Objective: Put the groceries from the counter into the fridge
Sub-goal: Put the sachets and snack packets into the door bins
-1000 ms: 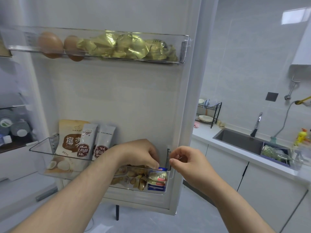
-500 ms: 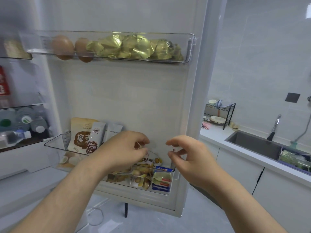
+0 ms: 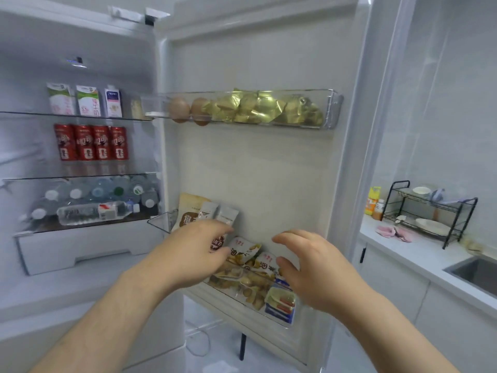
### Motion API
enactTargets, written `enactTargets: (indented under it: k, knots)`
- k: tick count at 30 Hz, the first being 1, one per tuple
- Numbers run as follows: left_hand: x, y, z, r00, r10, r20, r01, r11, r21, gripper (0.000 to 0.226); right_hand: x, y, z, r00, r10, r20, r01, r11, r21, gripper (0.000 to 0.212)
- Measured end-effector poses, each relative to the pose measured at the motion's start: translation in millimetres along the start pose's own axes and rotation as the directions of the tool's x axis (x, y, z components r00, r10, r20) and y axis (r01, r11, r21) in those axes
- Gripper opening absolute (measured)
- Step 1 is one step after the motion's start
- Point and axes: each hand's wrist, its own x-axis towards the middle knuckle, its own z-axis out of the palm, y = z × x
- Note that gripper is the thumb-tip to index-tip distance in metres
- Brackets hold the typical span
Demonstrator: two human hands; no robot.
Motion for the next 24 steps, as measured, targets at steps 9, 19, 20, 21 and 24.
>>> enactTargets:
  k: [9,19,20,21,24]
  knots:
    - [-37.9,30.8,-9.8,0.987,-0.148,-0.060,0.148,0.989,0.009,0.046,-4.4,12.2,-13.8,0.992,-0.127,0.022,0.125,0.989,0.074,0.041]
    - [-73.1,60.0,-14.1,0.974,-0.216,-0.072,0.221,0.973,0.060,0.047,-15.7,12.3,-20.6,0.971,-0.239,0.000,0.236,0.959,0.154,0.042]
    - [-76.7,62.7,-13.1,0.973,-0.221,-0.063,0.225,0.972,0.062,0.047,-16.5,11.6,-20.8,0.968,-0.252,-0.007,0.249,0.954,0.164,0.042]
    - [-80.1,64.8,-12.4,0.973,-0.226,-0.056,0.229,0.971,0.063,0.047,-16.8,10.7,-21.1,0.965,-0.263,-0.014,0.261,0.949,0.175,0.042]
    - [-90.2,67.8,-14.1,0.964,-0.256,-0.066,0.261,0.962,0.078,0.046,-16.7,8.1,-19.7,0.953,-0.302,-0.021,0.300,0.936,0.183,0.040]
